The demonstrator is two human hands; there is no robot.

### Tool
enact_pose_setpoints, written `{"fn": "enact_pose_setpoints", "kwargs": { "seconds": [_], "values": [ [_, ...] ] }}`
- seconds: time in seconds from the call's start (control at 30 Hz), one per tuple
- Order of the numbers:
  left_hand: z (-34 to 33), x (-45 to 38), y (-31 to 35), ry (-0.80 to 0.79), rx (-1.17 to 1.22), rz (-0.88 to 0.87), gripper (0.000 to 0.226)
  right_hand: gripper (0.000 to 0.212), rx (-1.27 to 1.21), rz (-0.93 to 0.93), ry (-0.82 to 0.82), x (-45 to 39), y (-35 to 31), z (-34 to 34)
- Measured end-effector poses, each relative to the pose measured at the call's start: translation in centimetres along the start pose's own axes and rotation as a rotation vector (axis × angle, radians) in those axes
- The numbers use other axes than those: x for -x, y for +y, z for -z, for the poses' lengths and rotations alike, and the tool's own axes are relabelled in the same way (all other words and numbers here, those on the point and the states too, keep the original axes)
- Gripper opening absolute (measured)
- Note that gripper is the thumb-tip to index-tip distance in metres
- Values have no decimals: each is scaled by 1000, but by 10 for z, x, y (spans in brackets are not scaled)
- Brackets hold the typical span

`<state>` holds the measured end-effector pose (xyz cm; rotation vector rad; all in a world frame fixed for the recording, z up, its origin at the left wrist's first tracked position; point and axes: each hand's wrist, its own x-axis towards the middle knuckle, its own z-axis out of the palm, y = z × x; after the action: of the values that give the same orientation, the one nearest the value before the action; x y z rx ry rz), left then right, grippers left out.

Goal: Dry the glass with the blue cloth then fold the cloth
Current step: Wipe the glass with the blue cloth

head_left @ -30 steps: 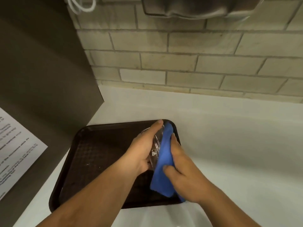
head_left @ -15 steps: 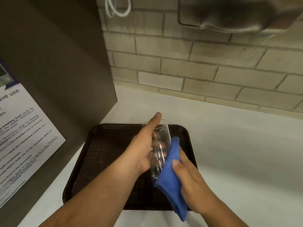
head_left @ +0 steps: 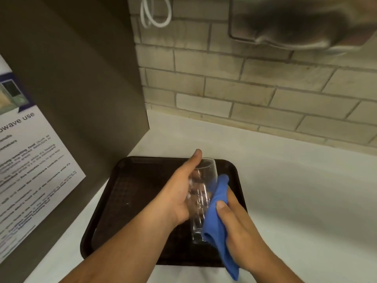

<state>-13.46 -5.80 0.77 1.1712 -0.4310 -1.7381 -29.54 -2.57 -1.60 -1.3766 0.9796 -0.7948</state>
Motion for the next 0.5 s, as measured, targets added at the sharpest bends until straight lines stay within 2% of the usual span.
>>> {"fn": "enact_pose_setpoints", "kwargs": {
  "seconds": [0.13, 0.23, 0.3, 0.33, 0.4, 0.43, 0.47, 0.5],
  "values": [
    [1, -3, 1, 1, -27, -10, 88, 42, 209, 174, 54, -3, -13, -5],
    [5, 1, -2, -41, -63, 3, 84, 59, 280, 228, 110, -4, -5, -9],
    [8, 4, -7, -48, -39, 15, 81, 63, 390, 260, 171, 3, -3, -15],
    [9, 6, -9, -49, -19, 18, 80, 58, 413, 266, 191, -1, -3, -14],
    [8, 9, -12, -57, 37, 13, 80, 34, 318, 195, 176, -12, -21, -10],
    [7, 9, -13, -71, 63, 2, 80, 30, 180, 177, 238, -19, -30, -7],
    [6, 8, -12, -93, 83, -17, 82, 41, 138, 193, 406, -20, -32, 2],
    [5, 7, -10, -107, 96, -37, 85, 64, 127, 207, 808, -22, -27, 10]
  ]
}}
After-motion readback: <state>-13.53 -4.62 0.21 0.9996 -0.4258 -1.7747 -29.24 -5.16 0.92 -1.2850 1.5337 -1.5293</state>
